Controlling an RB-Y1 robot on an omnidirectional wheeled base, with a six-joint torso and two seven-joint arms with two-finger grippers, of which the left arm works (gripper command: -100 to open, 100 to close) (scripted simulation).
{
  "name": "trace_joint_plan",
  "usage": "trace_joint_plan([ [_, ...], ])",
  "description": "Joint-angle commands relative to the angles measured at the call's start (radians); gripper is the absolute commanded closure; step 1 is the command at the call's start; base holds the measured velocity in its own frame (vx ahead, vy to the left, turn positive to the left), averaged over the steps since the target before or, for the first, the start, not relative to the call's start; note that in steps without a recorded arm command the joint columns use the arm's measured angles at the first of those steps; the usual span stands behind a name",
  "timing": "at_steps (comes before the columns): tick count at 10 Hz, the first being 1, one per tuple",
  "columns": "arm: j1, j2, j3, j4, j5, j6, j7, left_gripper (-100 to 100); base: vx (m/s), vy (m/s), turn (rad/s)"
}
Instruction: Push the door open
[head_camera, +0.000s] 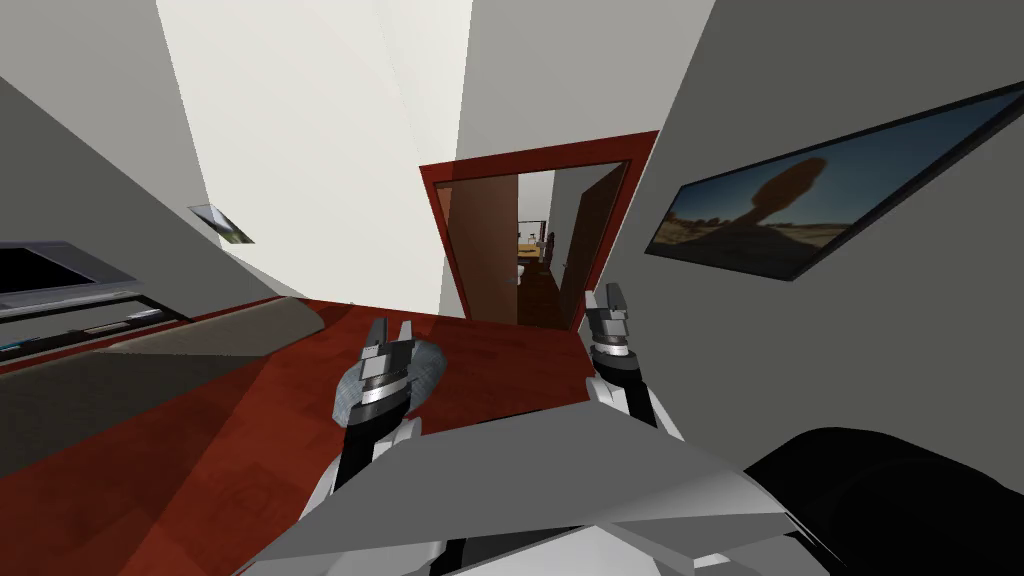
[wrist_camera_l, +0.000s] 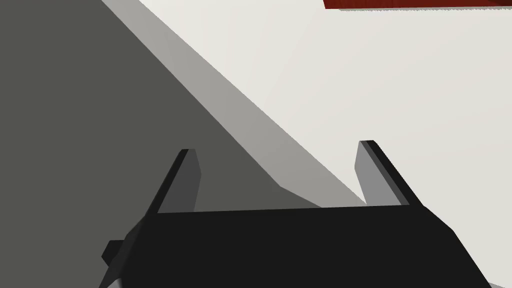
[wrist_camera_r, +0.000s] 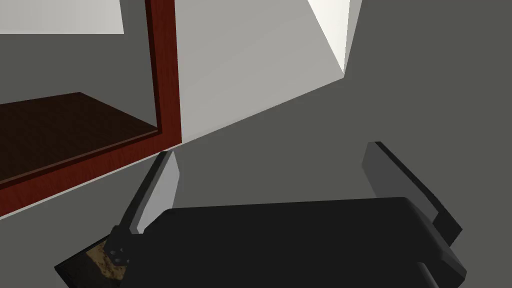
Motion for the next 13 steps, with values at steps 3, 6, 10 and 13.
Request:
trace_joint_plan([
  [3, -0.030, 0.024, 0.000, 0.065, 0.010, -0.009, -0.005, -100, 0.083, -0.012, -0.054],
  [6, -0.062, 0.044, 0.000, 0.134, 0.021, -0.018, -0.010, -100, 0.113, -0.029, -0.057],
  [10, -0.103, 0.066, 0.000, 0.223, 0.035, -0.029, -0.016, -100, 0.087, -0.007, -0.055],
  [13, -0.131, 0.079, 0.000, 0.284, 0.044, -0.037, -0.020, -100, 0.095, -0.016, -0.053],
])
